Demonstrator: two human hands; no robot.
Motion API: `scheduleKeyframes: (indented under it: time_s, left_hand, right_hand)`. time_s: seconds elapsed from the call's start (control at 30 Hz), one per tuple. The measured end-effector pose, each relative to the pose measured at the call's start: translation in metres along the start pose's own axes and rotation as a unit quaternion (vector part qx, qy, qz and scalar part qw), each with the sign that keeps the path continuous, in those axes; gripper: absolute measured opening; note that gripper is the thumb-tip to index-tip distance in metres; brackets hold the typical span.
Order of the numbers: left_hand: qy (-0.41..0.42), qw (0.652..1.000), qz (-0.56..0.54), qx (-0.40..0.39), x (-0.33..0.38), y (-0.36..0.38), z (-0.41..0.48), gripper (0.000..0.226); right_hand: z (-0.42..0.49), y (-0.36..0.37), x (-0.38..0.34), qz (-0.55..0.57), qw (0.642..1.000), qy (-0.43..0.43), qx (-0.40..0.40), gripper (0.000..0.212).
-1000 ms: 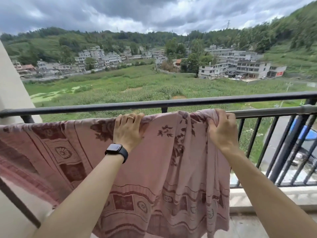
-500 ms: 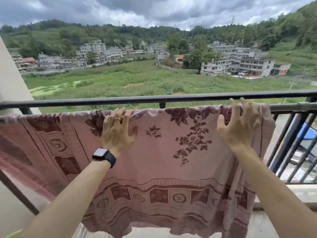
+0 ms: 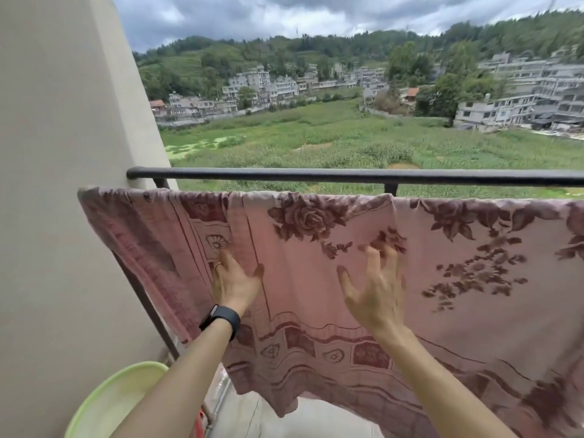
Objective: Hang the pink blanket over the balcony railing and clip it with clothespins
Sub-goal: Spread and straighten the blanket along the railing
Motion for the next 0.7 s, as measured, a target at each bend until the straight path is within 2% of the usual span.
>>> scheduleKeyframes:
  time_s: [0.07, 0.13, 0.2, 0.27, 0.37, 0.47, 0.6, 0.7]
  left_hand:
    - [-0.031, 0.999, -0.006, -0.042, -0.020, 0.015, 0.011, 0.089]
    - [-0.028, 0.995, 0.021, -0.098, -0.031, 0.030, 0.011, 0.075]
    - [0.011, 0.991, 0.054, -0.119, -0.036, 0.036, 0.016, 0.051]
    - [0.057, 0.990, 0.070, -0.107, -0.038, 0.032, 0.022, 0.034]
    - [0.105, 0.989, 0.075, -0.074, -0.047, 0.028, 0.031, 0.030]
    - [0.145, 0.988, 0.032, -0.038, -0.062, 0.024, 0.035, 0.032]
    - [0.205, 0.979, -0.002, -0.002, -0.075, 0.021, 0.028, 0.031]
    - [0.203, 0.979, 0.008, -0.031, -0.095, 0.027, 0.021, 0.033]
  right_hand:
    - [-0.014, 0.041, 0.013, 0.019, 0.988, 0.116, -0.103, 0.071]
    - [-0.027, 0.072, 0.024, -0.022, 0.962, 0.195, -0.189, 0.087]
    - [-0.026, 0.090, 0.023, -0.050, 0.950, 0.225, -0.208, 0.085]
    - [-0.015, 0.096, 0.018, -0.064, 0.957, 0.227, -0.170, 0.061]
    - [-0.004, 0.093, 0.007, -0.092, 0.973, 0.190, -0.096, 0.033]
    - [-0.008, 0.090, -0.008, -0.086, 0.986, 0.141, -0.040, 0.026]
    - [-0.036, 0.090, -0.013, -0.097, 0.988, 0.120, -0.001, 0.017]
    - [-0.070, 0.088, -0.002, -0.122, 0.985, 0.123, 0.018, 0.011]
Point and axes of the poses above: each hand's wrist, its own z-axis towards the middle knuckle, its own y-axis out of the palm, x = y × z, the point moved 10 cm from there along z, towards the middle knuckle, and after that the axes turned 8 degrees about x, right-handed, at the moved point
